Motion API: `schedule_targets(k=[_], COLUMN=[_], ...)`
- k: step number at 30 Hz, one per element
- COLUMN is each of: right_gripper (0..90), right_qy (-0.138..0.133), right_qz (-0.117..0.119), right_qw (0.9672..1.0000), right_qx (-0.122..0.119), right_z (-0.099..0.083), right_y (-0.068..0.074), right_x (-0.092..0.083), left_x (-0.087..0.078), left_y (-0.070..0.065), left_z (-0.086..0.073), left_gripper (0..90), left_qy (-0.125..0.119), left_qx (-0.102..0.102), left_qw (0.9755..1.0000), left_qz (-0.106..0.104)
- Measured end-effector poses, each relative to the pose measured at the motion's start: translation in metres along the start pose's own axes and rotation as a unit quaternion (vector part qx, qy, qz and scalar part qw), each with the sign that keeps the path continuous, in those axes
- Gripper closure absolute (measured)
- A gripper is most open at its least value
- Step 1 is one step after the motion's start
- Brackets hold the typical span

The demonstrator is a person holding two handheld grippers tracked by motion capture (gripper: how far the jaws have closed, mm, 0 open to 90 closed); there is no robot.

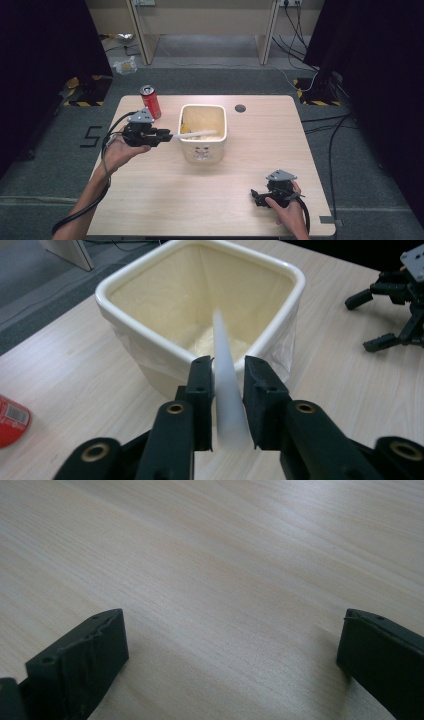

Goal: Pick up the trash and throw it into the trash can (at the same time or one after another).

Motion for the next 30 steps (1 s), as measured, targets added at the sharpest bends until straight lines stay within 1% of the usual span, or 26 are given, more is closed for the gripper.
schedule_targets(k=[1, 3, 6, 7, 8, 10, 12, 16, 17, 18, 20, 21, 24, 27, 30], right_gripper=[0.1, 0.1, 0.1, 0.1, 0.1, 0.1, 0.1, 0.1, 0.1, 0.1, 0.1, 0.1, 0.1, 0.1, 0.1], right_qy=[0.000, 0.000, 0.000, 0.000, 0.000, 0.000, 0.000, 0.000, 0.000, 0.000, 0.000, 0.000, 0.000, 0.000, 0.000], right_qz=[0.000, 0.000, 0.000, 0.000, 0.000, 0.000, 0.000, 0.000, 0.000, 0.000, 0.000, 0.000, 0.000, 0.000, 0.000], right_qw=[1.0000, 1.0000, 1.0000, 1.0000, 1.0000, 1.0000, 1.0000, 1.0000, 1.0000, 1.0000, 1.0000, 1.0000, 1.0000, 1.0000, 1.0000], right_qx=[-0.001, 0.000, -0.001, -0.001, -0.001, 0.000, -0.001, -0.001, -0.002, -0.002, -0.001, -0.001, 0.000, -0.001, -0.001], right_z=[0.000, 0.000, 0.000, 0.000, 0.000, 0.000, 0.000, 0.000, 0.000, 0.000, 0.000, 0.000, 0.000, 0.000, 0.000], right_y=[0.000, 0.000, 0.000, 0.000, 0.000, 0.000, 0.000, 0.000, 0.000, 0.000, 0.000, 0.000, 0.000, 0.000, 0.000], right_x=[0.000, 0.000, 0.000, 0.000, 0.000, 0.000, 0.000, 0.000, 0.000, 0.000, 0.000, 0.000, 0.000, 0.000, 0.000], left_x=[-0.001, -0.003, -0.009, -0.011, -0.013, -0.018, -0.022, -0.028, -0.028, -0.029, -0.029, -0.028, -0.026, -0.020, -0.015], left_y=[0.000, 0.000, 0.002, 0.003, 0.005, 0.008, 0.012, 0.022, 0.025, 0.027, 0.034, 0.037, 0.049, 0.062, 0.074], left_z=[0.002, 0.004, 0.008, 0.008, 0.009, 0.008, 0.007, 0.000, -0.002, -0.005, -0.011, -0.014, -0.025, -0.037, -0.048], left_gripper=[66.2, 62.0, 56.1, 52.1, 52.1, 48.1, 46.9, 43.2, 41.2, 41.2, 39.8, 37.6, 36.5, 34.7, 33.8], left_qy=[-0.006, -0.012, -0.031, -0.035, -0.041, -0.046, -0.050, -0.057, -0.059, -0.059, -0.060, -0.059, -0.059, -0.053, -0.051], left_qx=[-0.002, -0.004, -0.017, -0.022, -0.026, -0.033, -0.040, -0.056, -0.061, -0.064, -0.071, -0.075, -0.091, -0.104, -0.121], left_qw=[1.0000, 0.9999, 0.9994, 0.9991, 0.9988, 0.9983, 0.9977, 0.9960, 0.9954, 0.9949, 0.9935, 0.9927, 0.9900, 0.9871, 0.9840], left_qz=[0.000, 0.002, 0.003, 0.004, 0.007, 0.013, 0.021, 0.040, 0.045, 0.050, 0.066, 0.073, 0.091, 0.110, 0.121])
Point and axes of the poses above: each handheld gripper's, and its own axes: x roughly forward along the jaws, z roughly out of its top, y roughly to its left, the point moved 9 cm from there along x, roughly forward along the jaws, and after that the axes turned 6 degrees about -z, right-handed, at the moved point
